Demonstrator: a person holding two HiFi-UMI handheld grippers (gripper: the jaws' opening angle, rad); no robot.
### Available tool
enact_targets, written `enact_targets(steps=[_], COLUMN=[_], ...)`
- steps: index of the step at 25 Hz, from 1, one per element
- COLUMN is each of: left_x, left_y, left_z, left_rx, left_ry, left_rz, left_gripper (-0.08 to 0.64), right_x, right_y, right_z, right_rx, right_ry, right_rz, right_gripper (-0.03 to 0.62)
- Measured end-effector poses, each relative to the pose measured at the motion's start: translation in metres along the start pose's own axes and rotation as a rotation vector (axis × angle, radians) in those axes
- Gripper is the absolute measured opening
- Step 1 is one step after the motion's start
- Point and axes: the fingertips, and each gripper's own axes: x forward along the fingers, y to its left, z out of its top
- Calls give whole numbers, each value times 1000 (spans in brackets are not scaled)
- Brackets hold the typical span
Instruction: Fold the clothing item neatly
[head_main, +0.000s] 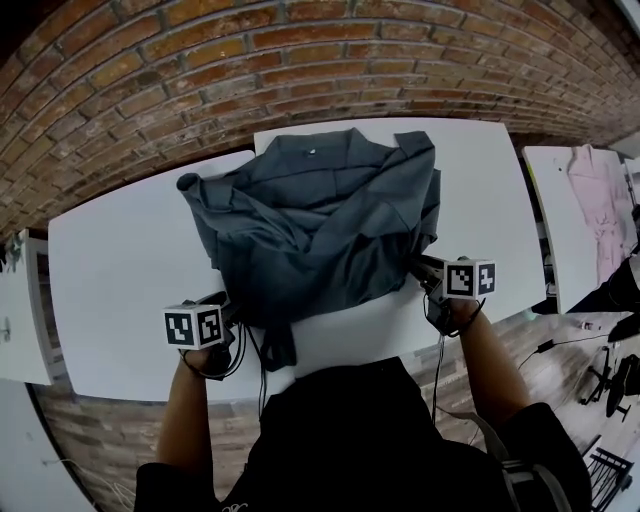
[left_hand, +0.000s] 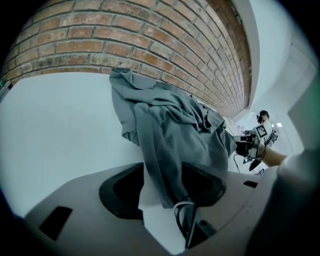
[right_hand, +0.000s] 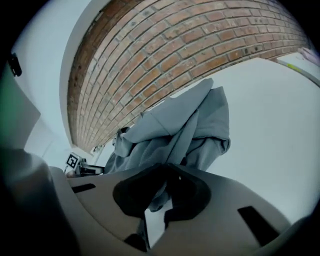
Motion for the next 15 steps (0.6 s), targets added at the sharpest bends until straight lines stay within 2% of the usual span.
enact_targets(steps=[1,4,9,15], left_x=[1,-2,-12,-32], left_y=[-2,-7,-6,6], left_z=[1,6,4,4], left_rx=[3,24,10,-17], left_ry=[3,6,26,9], left_rz=[7,22,-16,1], left_gripper=[210,35,18,18], right_x=[1,-4,-36,-78], right_y=[2,12,9,-16], right_z=[-2,-2,9,14], right_rx=[0,-11,-23,-65], right_ry=[3,-7,-50,-51], right_rz=[-2,21,57,-2], right_gripper=[31,21,20,2])
